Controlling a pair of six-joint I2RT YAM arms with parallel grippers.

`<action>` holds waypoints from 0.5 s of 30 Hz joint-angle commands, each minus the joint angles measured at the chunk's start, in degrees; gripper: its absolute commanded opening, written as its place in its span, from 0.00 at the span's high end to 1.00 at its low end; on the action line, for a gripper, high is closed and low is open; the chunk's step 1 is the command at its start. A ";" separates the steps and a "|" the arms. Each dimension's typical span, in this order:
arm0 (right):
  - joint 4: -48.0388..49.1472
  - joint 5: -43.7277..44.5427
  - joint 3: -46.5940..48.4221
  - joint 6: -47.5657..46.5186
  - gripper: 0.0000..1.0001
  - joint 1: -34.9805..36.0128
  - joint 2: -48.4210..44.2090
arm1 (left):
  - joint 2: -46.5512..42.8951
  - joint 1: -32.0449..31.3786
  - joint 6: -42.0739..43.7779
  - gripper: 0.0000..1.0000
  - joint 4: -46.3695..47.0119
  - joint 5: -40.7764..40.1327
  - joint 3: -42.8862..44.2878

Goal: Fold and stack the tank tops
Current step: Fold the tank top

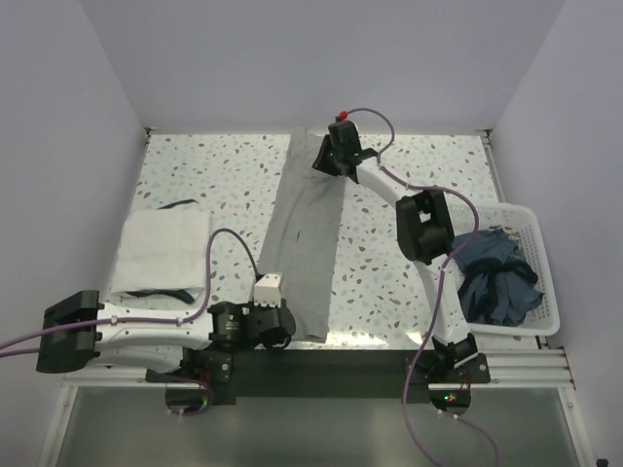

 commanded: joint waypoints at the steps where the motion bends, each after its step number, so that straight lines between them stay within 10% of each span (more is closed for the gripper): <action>1: 3.29 -0.75 1.53 -1.36 0.70 0.04 -0.09 | -2.35 0.01 -0.69 0.63 -3.49 -4.01 3.59; 8: 0.74 -0.75 -1.10 -3.48 0.69 0.04 -5.45 | -6.31 1.85 0.62 0.56 -9.04 -8.75 10.35; 15: -0.14 -1.02 -15.94 -5.32 0.71 2.76 -15.28 | -4.40 23.46 21.97 0.55 4.04 2.40 12.11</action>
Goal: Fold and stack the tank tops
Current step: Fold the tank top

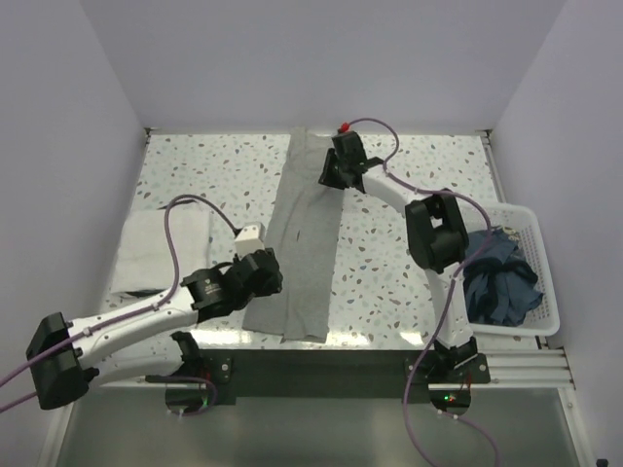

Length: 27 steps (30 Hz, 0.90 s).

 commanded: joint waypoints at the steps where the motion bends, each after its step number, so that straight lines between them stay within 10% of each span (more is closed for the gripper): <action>1: -0.09 1.14 -9.97 -2.63 0.71 3.48 -11.59 | 3.16 10.25 12.21 0.55 6.72 4.78 3.61; 10: 3.51 8.97 -30.84 -1.76 0.71 9.38 -23.84 | 14.32 23.38 19.69 0.55 16.56 16.13 5.21; 27: -10.10 11.79 -11.17 -8.43 0.73 4.55 -4.60 | 18.11 28.05 19.87 0.55 20.61 20.44 3.80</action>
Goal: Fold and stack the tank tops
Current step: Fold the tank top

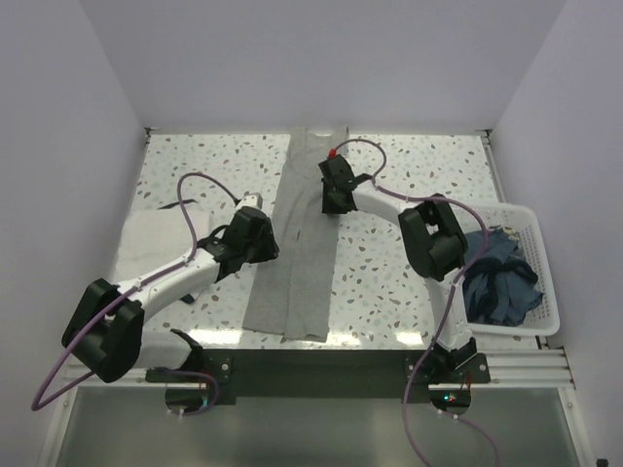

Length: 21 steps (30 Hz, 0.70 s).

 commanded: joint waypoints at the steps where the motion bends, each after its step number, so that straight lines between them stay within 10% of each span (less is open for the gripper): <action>1: -5.41 2.11 5.35 -2.99 0.73 -1.99 3.18 | -0.62 1.22 1.95 0.55 3.52 1.51 0.17; 14: -18.41 1.58 34.36 -7.57 0.72 -8.23 19.01 | 3.86 3.86 1.60 0.54 7.30 7.58 1.48; 21: -12.11 0.53 21.91 -7.13 0.57 -8.41 6.90 | 1.49 3.86 0.19 0.45 8.88 12.06 -4.21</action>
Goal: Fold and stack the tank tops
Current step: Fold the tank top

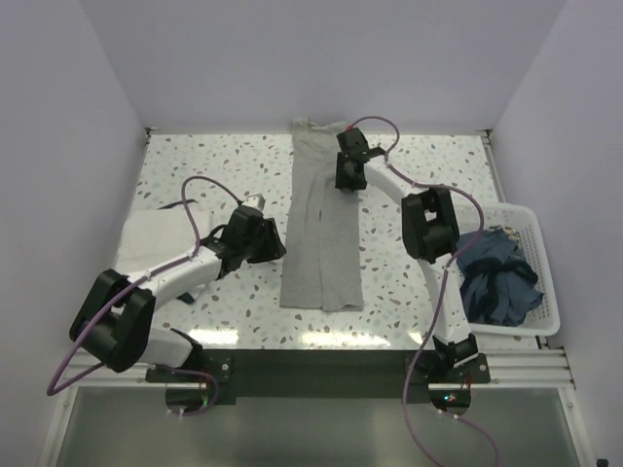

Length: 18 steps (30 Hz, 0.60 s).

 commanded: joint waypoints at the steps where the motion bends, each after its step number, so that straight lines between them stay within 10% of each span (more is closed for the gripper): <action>1: 0.73 -0.09 -9.32 -0.79 0.54 0.29 -12.55 | -3.19 0.42 -1.10 0.44 3.09 3.89 -4.18; 18: 10.06 -2.90 -73.67 12.37 0.51 10.82 -62.93 | -15.15 -11.97 -10.42 0.34 1.07 3.80 -19.92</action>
